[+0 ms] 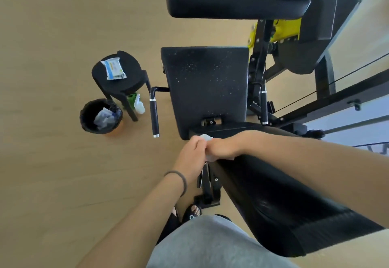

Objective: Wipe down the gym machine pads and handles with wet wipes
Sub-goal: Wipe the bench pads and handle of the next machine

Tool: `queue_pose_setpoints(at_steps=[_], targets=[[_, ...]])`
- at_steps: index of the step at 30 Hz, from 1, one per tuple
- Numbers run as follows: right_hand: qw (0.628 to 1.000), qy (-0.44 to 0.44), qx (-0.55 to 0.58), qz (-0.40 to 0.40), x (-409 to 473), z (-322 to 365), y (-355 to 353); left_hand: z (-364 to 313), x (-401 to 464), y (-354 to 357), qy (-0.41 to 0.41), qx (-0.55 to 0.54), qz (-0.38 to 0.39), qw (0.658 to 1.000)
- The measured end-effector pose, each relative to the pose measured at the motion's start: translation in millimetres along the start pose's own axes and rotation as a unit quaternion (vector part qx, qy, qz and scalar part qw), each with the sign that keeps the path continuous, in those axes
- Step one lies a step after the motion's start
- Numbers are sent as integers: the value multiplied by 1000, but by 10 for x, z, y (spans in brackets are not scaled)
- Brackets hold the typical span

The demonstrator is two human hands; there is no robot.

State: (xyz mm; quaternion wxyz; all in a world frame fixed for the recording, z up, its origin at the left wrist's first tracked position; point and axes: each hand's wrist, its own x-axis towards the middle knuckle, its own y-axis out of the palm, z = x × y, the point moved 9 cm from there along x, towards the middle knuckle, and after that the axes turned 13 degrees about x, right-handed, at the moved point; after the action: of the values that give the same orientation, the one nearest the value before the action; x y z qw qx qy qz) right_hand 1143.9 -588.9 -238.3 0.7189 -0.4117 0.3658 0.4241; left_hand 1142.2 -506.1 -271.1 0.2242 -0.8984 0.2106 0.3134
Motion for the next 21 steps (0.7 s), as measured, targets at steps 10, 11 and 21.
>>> queue_pose_setpoints(at_steps=[10, 11, 21], targets=[[980, 14, 186, -69, -475, -528, -222, -475, -236, 507, 38, 70, 47, 996], [976, 11, 199, -88, -566, -525, -288, -481, -217, 499, 42, 102, 49, 993], [985, 104, 104, -89, -1103, -659, -133, -196, 336, 365, -111, 281, 63, 951]])
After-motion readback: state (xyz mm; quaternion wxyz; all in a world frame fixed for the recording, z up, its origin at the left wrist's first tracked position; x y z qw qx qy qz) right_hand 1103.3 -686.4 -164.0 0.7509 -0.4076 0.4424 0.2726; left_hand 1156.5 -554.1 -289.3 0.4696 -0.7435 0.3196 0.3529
